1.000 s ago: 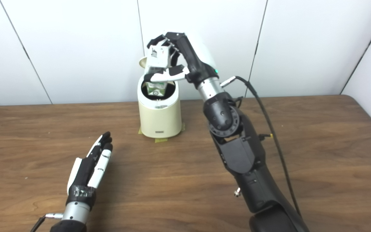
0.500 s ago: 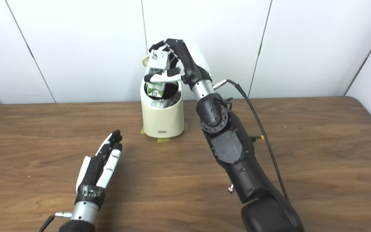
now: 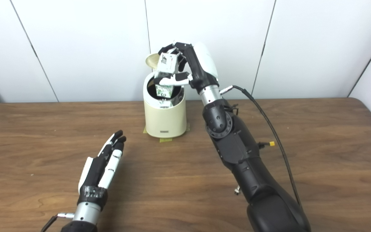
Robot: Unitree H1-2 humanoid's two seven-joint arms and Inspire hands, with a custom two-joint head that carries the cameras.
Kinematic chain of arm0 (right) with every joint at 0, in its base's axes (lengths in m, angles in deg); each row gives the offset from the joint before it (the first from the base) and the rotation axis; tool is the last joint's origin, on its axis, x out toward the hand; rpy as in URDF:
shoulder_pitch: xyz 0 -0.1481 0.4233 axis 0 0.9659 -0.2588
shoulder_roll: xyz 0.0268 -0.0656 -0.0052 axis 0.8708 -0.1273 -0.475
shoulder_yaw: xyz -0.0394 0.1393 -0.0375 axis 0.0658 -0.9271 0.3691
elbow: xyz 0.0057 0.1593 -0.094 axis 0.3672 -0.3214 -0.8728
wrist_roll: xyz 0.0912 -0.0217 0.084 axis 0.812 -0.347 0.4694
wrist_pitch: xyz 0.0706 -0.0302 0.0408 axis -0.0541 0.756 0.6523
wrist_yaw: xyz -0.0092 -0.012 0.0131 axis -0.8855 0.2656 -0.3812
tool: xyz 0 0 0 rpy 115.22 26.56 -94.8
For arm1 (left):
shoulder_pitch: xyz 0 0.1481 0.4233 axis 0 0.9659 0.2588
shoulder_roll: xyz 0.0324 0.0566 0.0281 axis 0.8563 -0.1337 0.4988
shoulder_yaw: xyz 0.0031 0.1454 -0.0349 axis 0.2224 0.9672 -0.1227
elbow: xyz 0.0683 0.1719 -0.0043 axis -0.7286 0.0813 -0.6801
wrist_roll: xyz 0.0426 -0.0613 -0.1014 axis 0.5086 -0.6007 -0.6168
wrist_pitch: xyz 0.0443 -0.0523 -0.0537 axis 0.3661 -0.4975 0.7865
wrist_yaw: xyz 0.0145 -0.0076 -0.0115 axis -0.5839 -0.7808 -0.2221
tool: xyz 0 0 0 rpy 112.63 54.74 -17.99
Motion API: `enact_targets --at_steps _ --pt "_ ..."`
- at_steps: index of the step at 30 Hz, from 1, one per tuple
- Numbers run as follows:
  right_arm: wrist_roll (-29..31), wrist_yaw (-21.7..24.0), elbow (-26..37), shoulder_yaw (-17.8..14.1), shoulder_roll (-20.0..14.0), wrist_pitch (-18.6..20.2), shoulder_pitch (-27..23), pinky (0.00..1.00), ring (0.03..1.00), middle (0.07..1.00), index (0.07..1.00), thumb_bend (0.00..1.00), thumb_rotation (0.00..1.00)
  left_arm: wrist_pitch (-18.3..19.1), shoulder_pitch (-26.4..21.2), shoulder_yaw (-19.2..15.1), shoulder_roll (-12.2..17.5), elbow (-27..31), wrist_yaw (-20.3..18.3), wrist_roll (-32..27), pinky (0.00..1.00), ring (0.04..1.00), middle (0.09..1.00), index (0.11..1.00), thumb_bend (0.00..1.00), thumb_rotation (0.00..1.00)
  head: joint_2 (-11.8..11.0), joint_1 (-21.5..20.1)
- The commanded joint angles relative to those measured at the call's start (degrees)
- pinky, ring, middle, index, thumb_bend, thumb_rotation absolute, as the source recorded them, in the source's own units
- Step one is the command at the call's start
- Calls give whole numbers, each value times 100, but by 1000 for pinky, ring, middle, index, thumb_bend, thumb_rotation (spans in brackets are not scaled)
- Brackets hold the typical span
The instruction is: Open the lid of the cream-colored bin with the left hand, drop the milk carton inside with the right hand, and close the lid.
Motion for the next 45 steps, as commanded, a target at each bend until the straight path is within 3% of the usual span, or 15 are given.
enact_targets --at_steps 1,9,16,20,24,39,45 --pt "-114 -305 95 47 -53 -471 -339 289 343 468 554 507 0 -205 -85 27 -50 224 36 -15 941 941 918 940 486 826 13 2" --pt "-224 -391 18 192 -54 -753 -173 316 361 493 555 508 0 -137 -64 46 -94 322 35 -38 949 939 910 928 498 830 46 -43" --pt "-663 -396 101 510 -288 -771 -48 328 387 512 516 516 0 -121 -47 89 -92 394 17 -29 971 947 914 923 502 840 67 -17" --pt "-800 -490 69 613 -313 -782 8 343 375 493 568 508 0 -320 18 51 -222 380 197 -14 950 927 892 883 489 810 70 -29" --pt "-854 -599 -3 697 -338 -789 13 345 377 497 565 508 0 -447 32 39 -242 341 269 -39 993 935 885 864 465 819 68 -35" --pt "-826 -737 -147 665 -351 -752 -96 353 389 511 530 513 0 -582 2 39 -287 165 281 -53 999 945 890 867 488 825 -13 -27" --pt "-598 -1073 -174 640 -257 -803 -101 340 386 509 540 511 0 -470 -26 96 -239 132 230 20 1000 960 895 865 512 832 -41 -24"
